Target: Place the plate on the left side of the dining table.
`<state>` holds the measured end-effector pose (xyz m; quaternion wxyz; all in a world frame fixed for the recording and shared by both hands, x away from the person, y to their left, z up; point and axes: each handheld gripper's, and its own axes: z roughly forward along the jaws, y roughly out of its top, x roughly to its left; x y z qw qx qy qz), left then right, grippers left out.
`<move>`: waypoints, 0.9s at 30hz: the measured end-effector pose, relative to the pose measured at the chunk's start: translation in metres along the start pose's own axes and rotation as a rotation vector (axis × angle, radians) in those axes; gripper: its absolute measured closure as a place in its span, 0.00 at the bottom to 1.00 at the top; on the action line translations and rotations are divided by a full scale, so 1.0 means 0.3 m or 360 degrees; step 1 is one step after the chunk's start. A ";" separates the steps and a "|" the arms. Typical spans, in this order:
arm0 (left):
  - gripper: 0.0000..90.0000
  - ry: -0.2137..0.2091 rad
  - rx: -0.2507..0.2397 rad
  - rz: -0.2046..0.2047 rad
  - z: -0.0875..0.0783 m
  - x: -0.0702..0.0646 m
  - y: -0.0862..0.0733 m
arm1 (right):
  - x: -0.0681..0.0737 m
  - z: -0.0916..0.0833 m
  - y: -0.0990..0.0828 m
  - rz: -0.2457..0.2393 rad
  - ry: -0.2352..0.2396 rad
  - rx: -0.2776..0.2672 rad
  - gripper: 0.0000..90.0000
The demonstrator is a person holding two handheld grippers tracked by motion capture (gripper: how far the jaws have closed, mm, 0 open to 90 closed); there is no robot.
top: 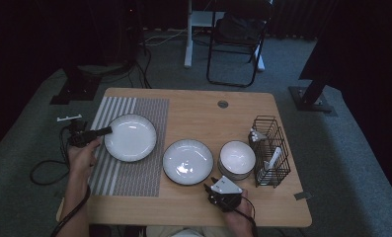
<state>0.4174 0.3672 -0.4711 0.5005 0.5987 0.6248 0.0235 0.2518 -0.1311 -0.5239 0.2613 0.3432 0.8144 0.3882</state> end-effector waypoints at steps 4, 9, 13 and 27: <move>0.93 0.0018 -0.0010 -0.0028 0.001 0.028 -0.002 | 0.002 0.000 -0.001 -0.0011 -0.0004 0.0002 0.70; 0.93 0.0040 -0.0002 -0.0047 0.014 0.046 0.002 | 0.004 -0.003 -0.002 -0.0012 -0.0006 0.0002 0.70; 0.92 0.0057 0.0010 -0.0061 0.031 0.056 0.009 | 0.002 -0.003 -0.003 -0.0012 -0.0005 0.0001 0.70; 0.92 0.0096 0.0052 -0.0127 0.055 0.098 0.014 | 0.001 -0.006 -0.005 -0.0014 -0.0008 0.0005 0.70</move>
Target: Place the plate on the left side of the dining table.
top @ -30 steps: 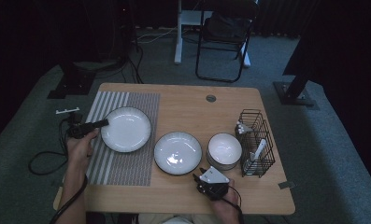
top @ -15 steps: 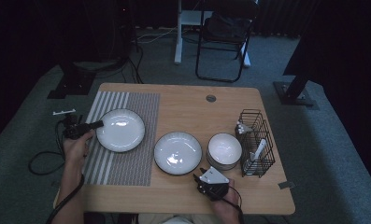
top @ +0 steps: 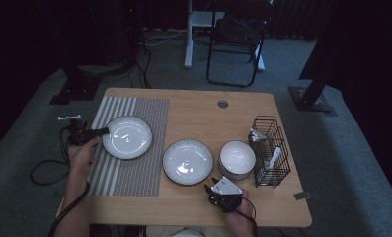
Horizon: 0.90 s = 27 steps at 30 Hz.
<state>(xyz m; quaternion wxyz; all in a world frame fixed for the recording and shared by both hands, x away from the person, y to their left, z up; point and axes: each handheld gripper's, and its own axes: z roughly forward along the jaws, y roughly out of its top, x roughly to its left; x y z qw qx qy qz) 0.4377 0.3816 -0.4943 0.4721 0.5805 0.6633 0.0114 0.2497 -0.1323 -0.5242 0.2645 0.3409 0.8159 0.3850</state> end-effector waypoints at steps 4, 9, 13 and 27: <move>0.93 0.0065 0.0018 0.0045 0.010 0.002 -0.001 | 0.001 -0.001 0.000 -0.0006 0.0003 0.0001 0.69; 0.95 0.0231 0.0077 0.0146 0.031 -0.008 -0.005 | 0.002 -0.001 0.000 -0.0014 0.0009 0.0000 0.69; 0.95 0.0278 0.0080 0.0178 0.038 -0.013 -0.010 | 0.004 0.000 0.000 -0.0025 0.0009 0.0005 0.69; 0.91 0.0448 0.0101 0.0318 0.058 -0.046 -0.019 | 0.017 0.009 0.003 -0.0098 -0.0003 0.0048 0.67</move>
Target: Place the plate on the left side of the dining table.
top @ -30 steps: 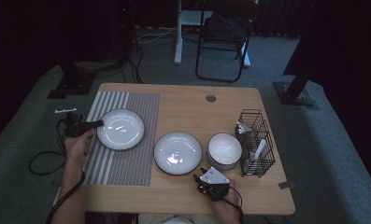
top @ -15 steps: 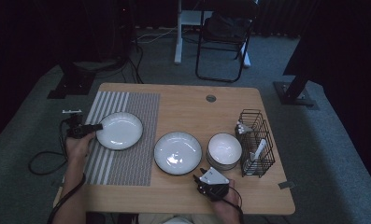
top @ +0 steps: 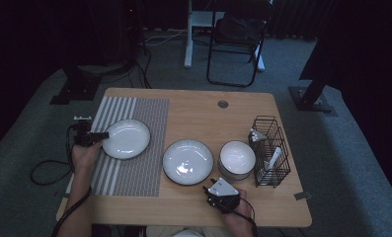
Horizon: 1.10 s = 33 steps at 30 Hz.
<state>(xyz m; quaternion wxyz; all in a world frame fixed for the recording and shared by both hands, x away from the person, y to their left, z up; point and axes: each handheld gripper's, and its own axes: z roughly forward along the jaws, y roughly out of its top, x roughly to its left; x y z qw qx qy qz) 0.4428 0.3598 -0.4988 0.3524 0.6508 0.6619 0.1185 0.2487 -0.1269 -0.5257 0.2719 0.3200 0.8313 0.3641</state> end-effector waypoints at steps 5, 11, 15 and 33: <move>0.88 0.0064 0.0000 0.0080 -0.002 -0.021 -0.007 | 0.006 0.004 0.002 -0.0031 0.0000 0.0024 0.66; 0.79 0.0119 -0.0057 0.0120 -0.021 -0.035 -0.017 | 0.004 0.010 0.004 -0.0033 0.0030 0.0048 0.64; 0.76 0.0172 -0.0102 0.0145 -0.046 -0.043 -0.020 | -0.001 0.011 0.005 -0.0023 0.0060 0.0050 0.64; 0.68 0.0179 -0.0291 0.0293 -0.183 -0.160 -0.026 | -0.041 0.018 0.002 0.0053 0.0345 0.0064 0.59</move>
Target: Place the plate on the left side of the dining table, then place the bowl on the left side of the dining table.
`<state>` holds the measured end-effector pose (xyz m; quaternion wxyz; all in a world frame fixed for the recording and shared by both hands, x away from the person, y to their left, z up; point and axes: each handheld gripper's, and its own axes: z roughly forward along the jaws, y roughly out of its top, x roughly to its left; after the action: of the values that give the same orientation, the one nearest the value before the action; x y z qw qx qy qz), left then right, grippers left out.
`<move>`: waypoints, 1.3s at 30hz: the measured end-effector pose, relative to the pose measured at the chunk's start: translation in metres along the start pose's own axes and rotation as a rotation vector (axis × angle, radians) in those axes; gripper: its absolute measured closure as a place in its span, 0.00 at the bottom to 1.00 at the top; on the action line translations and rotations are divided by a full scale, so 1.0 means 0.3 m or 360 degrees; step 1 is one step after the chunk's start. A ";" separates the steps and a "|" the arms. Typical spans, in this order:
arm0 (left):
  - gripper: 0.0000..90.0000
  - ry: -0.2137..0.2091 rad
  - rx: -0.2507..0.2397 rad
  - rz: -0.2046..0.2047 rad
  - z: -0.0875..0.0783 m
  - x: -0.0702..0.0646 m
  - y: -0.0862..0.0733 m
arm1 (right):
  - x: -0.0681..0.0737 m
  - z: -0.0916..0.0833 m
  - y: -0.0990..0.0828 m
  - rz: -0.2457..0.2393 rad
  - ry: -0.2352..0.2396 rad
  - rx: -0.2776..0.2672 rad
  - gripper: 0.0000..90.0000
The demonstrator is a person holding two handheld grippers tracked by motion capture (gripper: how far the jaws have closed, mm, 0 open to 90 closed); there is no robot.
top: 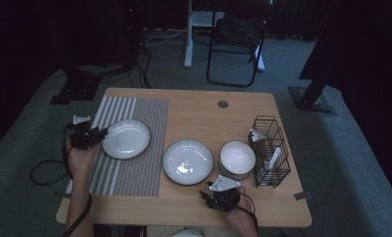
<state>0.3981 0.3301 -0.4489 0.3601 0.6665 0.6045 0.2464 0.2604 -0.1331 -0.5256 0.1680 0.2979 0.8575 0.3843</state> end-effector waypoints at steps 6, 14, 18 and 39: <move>0.66 -0.0072 -0.0024 0.0053 -0.009 -0.051 0.012 | -0.004 0.001 0.000 0.0019 0.0004 0.0004 0.57; 0.65 -0.0130 -0.0016 0.0132 -0.008 -0.120 0.025 | -0.008 0.002 0.000 0.0032 0.0014 0.0009 0.54; 0.65 -0.0179 -0.0021 0.0149 -0.005 -0.152 0.035 | -0.011 0.003 0.001 0.0043 0.0041 0.0014 0.52; 0.64 -0.0436 0.0037 0.0377 0.071 -0.394 0.059 | -0.002 0.001 -0.002 0.0034 0.0086 0.0020 0.46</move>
<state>0.4080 0.2098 -0.4356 0.4000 0.7644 0.4698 0.1870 0.2609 -0.1337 -0.5262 0.1388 0.2975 0.8609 0.3886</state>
